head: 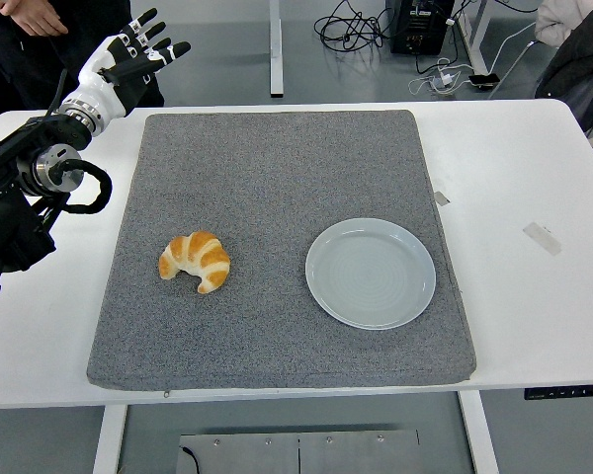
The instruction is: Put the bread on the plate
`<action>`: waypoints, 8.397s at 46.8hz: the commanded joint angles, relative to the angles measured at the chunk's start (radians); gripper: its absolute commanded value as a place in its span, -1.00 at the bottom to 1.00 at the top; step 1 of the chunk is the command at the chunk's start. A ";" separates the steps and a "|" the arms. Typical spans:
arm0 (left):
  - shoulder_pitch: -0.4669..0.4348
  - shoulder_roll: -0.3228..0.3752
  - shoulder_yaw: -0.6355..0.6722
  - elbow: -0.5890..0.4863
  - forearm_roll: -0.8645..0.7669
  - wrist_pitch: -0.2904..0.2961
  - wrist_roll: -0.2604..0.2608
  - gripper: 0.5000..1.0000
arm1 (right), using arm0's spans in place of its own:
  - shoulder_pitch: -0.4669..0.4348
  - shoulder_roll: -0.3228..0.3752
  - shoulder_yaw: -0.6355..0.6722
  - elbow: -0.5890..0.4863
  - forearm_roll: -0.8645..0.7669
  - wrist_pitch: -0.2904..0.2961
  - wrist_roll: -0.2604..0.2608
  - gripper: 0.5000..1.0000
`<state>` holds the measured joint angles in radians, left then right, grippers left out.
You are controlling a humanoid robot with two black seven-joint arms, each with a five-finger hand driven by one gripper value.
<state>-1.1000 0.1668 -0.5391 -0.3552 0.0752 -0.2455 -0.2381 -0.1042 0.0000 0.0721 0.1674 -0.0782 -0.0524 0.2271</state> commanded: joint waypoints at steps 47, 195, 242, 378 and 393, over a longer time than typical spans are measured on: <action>0.028 0.494 0.268 -0.850 0.596 0.138 0.005 0.92 | 0.000 0.000 0.000 0.000 0.000 0.000 0.000 1.00; 0.160 0.442 0.472 -0.838 1.388 0.417 -0.013 -0.49 | 0.000 0.000 0.000 0.000 0.000 0.000 0.000 1.00; -0.054 0.477 0.465 -0.811 1.307 0.414 -0.073 -1.00 | 0.000 0.000 0.000 0.001 0.000 0.000 0.001 1.00; -0.115 -0.167 0.673 -0.450 1.313 0.382 -0.078 -1.00 | 0.000 0.000 0.000 0.000 0.000 0.000 0.000 1.00; -0.098 -0.167 0.692 -0.438 1.313 0.382 -0.078 -1.00 | 0.001 0.000 0.000 0.000 0.000 0.000 0.000 1.00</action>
<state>-1.2047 0.0000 0.1395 -0.7940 1.3882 0.1362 -0.3160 -0.1035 0.0000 0.0721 0.1674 -0.0783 -0.0521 0.2270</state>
